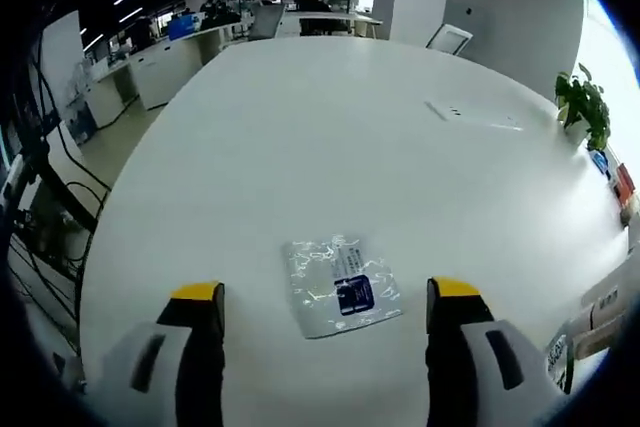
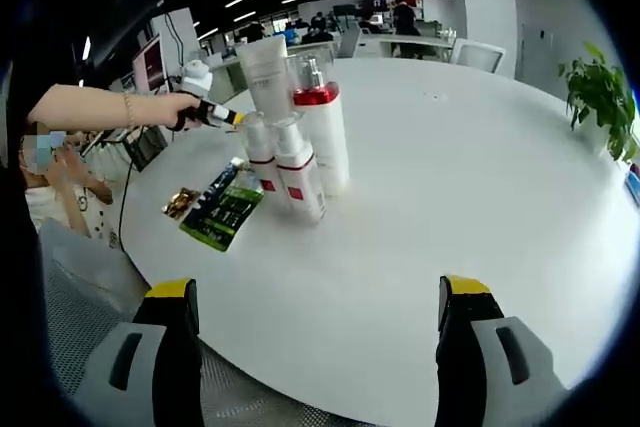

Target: Arrange the skincare products in the storage area until every visible bottle or jar stands upright without overlapping.

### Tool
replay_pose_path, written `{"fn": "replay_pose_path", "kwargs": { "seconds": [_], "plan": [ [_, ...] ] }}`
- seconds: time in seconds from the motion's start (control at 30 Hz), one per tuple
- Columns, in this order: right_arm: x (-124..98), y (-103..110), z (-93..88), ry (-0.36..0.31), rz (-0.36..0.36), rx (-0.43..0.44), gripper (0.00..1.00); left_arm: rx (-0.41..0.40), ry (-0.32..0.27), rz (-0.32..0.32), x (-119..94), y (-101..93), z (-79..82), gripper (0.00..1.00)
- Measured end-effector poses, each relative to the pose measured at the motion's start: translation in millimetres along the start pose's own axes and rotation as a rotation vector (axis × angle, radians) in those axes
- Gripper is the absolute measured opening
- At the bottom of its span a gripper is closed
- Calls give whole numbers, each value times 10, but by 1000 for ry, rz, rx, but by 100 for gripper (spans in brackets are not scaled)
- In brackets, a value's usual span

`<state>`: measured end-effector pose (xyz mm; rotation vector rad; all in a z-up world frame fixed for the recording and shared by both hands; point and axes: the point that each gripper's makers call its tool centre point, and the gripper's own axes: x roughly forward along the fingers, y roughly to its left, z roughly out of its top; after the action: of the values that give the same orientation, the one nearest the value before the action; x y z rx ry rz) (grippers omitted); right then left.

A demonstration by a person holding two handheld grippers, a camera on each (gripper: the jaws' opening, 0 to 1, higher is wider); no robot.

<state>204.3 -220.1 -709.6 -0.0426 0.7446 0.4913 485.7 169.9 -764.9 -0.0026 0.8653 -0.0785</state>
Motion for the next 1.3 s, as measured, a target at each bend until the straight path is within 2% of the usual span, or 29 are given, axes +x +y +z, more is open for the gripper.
{"fn": "replay_pose_path", "kwargs": {
  "seconds": [0.13,0.27,0.4,0.5,0.57,0.83,0.9,1.0,1.13,1.23,1.3],
  "plan": [
    [6,-13,-7,1,-4,5,100,1,3,14,33,11,15,75],
    [5,-16,-12,0,-5,6,100,27,4,26,43,26,12,70],
    [5,-19,-9,-1,-7,6,100,52,-19,8,55,20,58,51],
    [3,-10,-3,0,-7,2,100,57,-20,1,50,12,55,44],
    [4,-8,0,-2,-5,2,100,66,-21,-6,12,6,44,35],
    [3,-10,17,-12,-5,-1,100,64,-22,-45,-119,-13,-32,35],
    [2,-4,27,-16,-2,-1,100,70,-46,-64,-154,-49,9,35],
    [7,10,44,-26,7,1,100,99,-54,-73,-83,-18,71,35],
    [2,27,64,-35,13,-6,100,103,-65,-84,-171,22,104,35],
    [-4,35,68,-39,13,-6,100,153,-82,-128,-225,-54,116,35],
    [-1,46,75,-43,19,-9,100,192,-86,-134,-235,-63,116,35]
  ]
}}
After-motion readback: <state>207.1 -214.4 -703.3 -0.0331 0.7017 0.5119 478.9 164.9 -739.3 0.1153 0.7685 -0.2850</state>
